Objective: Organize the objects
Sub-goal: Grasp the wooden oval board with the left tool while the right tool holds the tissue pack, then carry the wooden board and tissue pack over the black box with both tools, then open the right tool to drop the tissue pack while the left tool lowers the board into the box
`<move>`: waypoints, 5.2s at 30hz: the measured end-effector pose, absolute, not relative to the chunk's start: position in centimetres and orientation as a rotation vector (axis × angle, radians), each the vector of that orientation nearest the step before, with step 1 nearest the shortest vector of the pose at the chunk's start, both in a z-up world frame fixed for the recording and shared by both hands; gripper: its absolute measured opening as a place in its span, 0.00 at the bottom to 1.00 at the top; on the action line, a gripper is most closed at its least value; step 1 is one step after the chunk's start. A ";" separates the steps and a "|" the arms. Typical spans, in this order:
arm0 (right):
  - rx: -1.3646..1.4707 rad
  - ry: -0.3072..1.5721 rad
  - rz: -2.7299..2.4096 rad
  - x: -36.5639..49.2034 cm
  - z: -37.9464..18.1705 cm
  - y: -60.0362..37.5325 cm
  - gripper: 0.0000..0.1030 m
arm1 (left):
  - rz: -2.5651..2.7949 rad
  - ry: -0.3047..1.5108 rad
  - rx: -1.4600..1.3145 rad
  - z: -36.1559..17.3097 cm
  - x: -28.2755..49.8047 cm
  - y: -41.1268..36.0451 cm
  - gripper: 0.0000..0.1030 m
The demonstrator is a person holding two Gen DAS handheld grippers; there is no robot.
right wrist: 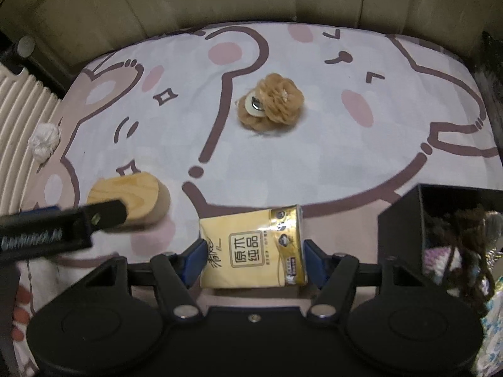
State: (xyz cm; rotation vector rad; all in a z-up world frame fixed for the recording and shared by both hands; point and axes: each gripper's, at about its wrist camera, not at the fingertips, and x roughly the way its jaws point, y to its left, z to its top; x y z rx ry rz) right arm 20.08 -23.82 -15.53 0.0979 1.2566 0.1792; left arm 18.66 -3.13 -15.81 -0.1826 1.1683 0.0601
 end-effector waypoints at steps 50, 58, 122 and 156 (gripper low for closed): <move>-0.016 1.167 0.216 18.7 -13.9 -23.8 0.72 | 0.090 1.150 -0.198 -16.2 20.6 -5.0 0.90; 0.044 1.083 0.183 18.0 -11.2 -24.8 0.72 | 0.052 1.077 -0.163 -13.3 19.2 -5.0 0.90; 0.096 1.005 -0.183 13.8 -10.8 -42.6 0.81 | -0.423 0.934 -0.031 -6.2 13.0 -18.0 0.90; 0.250 0.999 -0.257 10.1 -8.0 -47.5 0.76 | -0.632 1.219 -0.203 -11.0 11.3 -28.2 0.90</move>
